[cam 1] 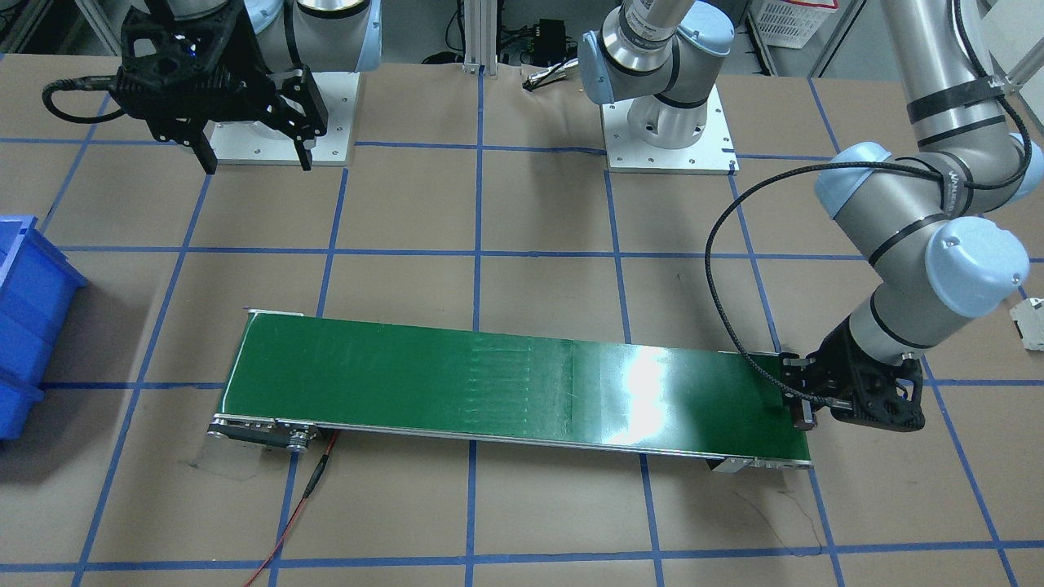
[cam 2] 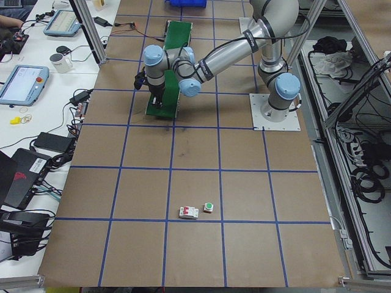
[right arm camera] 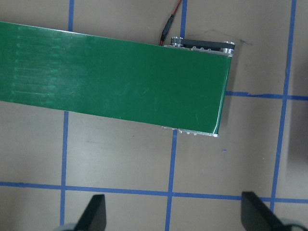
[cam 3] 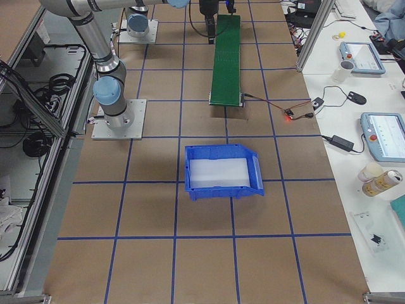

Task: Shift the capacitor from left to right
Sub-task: 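Carry the capacitor with the left gripper over the conveyor's near end, then lower the capacitor onto the green belt and open the left gripper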

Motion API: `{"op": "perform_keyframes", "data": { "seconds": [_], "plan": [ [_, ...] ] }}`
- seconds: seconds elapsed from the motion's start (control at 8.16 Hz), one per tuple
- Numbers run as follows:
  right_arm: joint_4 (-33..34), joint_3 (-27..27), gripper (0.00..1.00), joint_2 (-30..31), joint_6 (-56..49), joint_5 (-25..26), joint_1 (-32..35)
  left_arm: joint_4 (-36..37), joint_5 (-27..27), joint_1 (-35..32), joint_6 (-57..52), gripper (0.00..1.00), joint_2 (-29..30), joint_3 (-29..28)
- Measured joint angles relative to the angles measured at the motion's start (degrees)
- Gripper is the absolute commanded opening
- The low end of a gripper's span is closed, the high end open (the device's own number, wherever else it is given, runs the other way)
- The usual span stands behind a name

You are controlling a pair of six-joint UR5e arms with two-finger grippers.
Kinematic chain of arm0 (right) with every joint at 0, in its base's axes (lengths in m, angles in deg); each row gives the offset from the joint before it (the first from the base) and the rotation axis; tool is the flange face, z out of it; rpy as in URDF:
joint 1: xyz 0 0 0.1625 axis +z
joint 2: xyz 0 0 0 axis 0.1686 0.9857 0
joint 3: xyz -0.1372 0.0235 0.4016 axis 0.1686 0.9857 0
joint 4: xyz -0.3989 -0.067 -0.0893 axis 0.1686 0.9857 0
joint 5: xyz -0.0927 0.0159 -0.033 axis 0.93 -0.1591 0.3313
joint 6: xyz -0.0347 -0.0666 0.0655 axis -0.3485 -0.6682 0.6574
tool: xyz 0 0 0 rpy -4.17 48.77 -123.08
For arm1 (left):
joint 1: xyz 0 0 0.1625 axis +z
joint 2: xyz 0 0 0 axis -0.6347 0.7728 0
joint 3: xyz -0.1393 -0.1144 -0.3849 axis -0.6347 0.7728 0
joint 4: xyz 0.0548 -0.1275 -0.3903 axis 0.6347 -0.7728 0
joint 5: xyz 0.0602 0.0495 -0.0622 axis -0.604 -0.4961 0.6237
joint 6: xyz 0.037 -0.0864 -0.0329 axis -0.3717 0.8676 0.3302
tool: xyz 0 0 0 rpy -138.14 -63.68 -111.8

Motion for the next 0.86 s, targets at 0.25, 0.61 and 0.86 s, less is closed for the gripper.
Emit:
{"op": "perform_keyframes", "data": {
  "seconds": [0.25, 0.61, 0.86],
  "plan": [
    [1.37, -1.61, 1.00, -2.76, 0.10, 1.35, -0.04, -0.24, 0.13, -0.13, 0.48, 0.00, 1.44, 0.14],
    [5.81, -2.07, 1.00, -9.46, 0.49, 1.25, -0.13, -1.07, -0.10, -0.70, 2.80, 0.81, 1.65, 0.20],
    [8.11, -2.16, 1.00, -11.74, 0.51, 1.62, -0.28, -1.19, -0.26, -1.41, 5.44, 1.00, 1.56, 0.18]
  ]
}}
